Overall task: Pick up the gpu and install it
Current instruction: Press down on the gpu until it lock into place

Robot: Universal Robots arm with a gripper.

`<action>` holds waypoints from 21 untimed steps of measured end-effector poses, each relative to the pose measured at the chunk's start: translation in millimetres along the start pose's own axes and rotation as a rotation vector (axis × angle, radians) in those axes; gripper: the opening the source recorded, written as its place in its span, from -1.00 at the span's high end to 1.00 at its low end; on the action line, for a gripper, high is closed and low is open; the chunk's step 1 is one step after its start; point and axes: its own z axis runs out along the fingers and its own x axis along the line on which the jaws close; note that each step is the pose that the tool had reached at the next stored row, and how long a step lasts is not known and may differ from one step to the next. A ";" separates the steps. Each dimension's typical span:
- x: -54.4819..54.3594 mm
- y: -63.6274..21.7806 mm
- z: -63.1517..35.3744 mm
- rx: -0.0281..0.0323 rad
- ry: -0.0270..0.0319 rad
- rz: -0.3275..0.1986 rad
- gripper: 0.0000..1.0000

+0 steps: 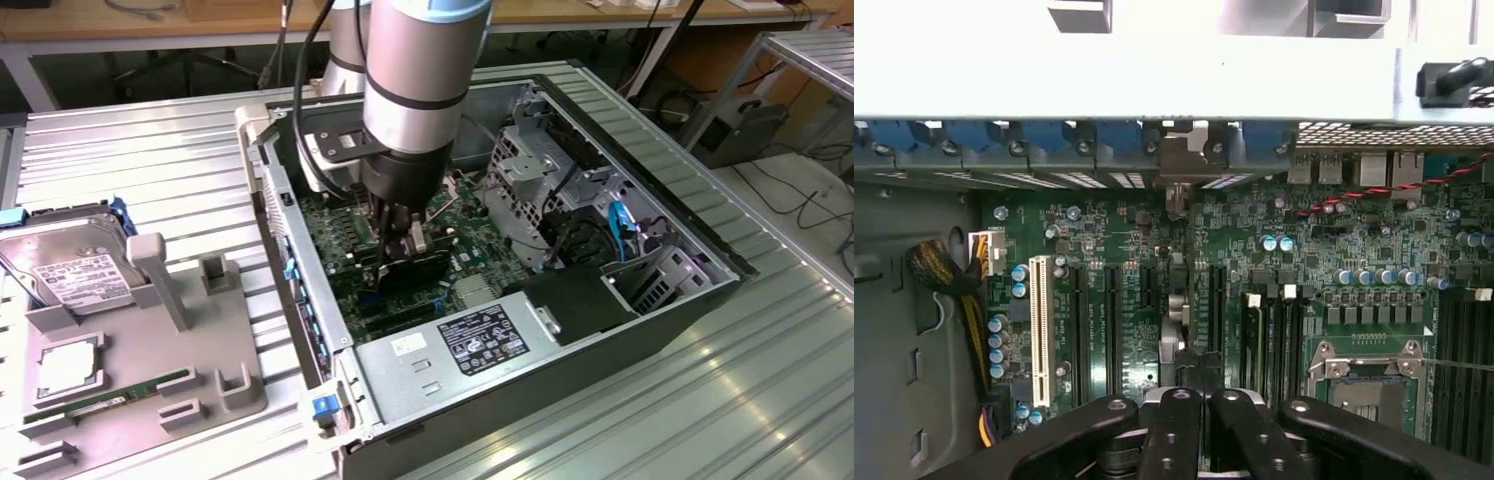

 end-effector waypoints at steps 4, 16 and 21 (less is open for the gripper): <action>0.3 1.3 6.5 -0.0011 0.0011 0.000 0.75; -1.1 -0.5 -27.6 -0.0011 -0.0002 0.000 0.75; -1.1 -0.5 -27.6 -0.0010 -0.0003 0.000 0.75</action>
